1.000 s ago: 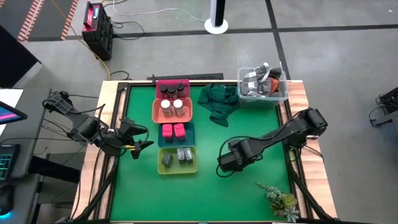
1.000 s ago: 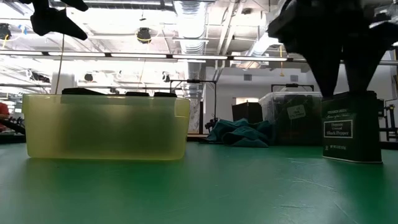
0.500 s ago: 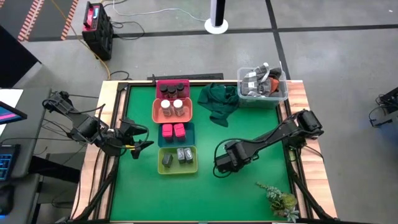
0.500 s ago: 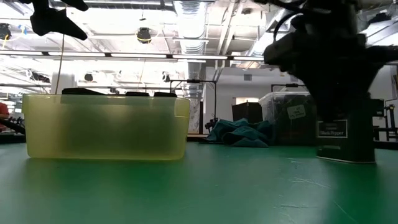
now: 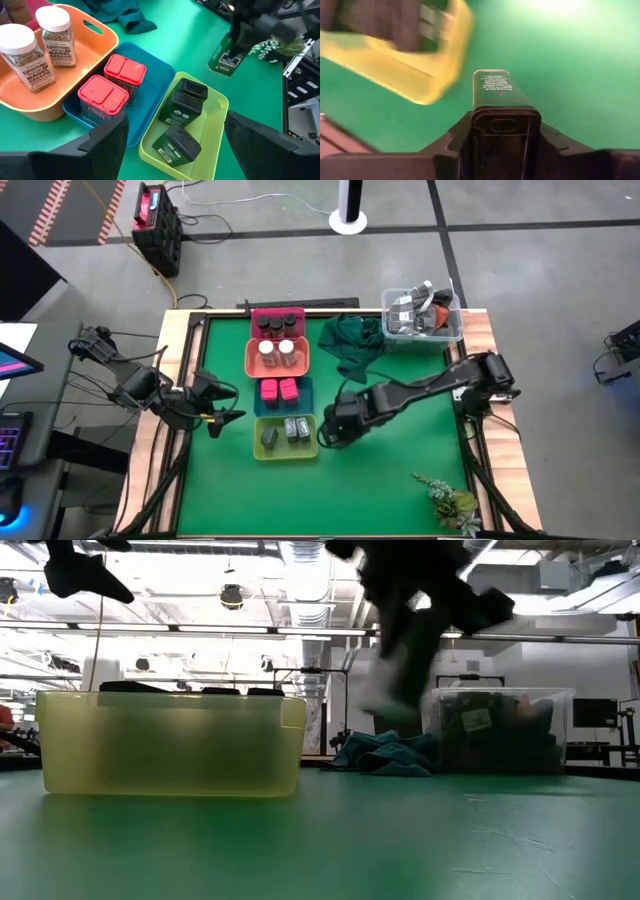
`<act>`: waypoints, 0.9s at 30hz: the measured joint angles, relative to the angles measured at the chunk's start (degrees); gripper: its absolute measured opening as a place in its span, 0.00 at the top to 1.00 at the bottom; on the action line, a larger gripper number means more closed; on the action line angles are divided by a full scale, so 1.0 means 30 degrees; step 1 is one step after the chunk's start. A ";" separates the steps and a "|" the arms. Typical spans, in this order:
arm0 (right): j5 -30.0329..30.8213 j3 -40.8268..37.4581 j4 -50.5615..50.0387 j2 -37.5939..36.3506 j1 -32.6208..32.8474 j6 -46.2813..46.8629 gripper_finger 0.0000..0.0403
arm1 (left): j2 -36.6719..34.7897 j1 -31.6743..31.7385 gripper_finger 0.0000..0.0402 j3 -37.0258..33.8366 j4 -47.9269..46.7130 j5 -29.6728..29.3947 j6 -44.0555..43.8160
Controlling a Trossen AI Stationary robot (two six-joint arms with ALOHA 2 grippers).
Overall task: Sort spices by type
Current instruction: Put the black spice can into the yellow bin
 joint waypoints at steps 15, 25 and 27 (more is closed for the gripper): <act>0.1686 0.6671 -0.0517 0.1482 -0.0702 -0.4139 0.62 | -0.0316 0.0417 0.21 0.0000 -0.0051 -0.0067 0.0187; 0.2315 1.4157 -0.1943 0.6830 -0.0468 -1.2843 0.61 | -0.0314 0.0743 0.21 0.0000 0.0015 -0.0001 0.0147; 0.2661 1.5322 -0.2933 0.7474 -0.0410 -1.4648 0.61 | -0.0314 0.0743 0.21 0.0000 0.0015 0.0045 0.0078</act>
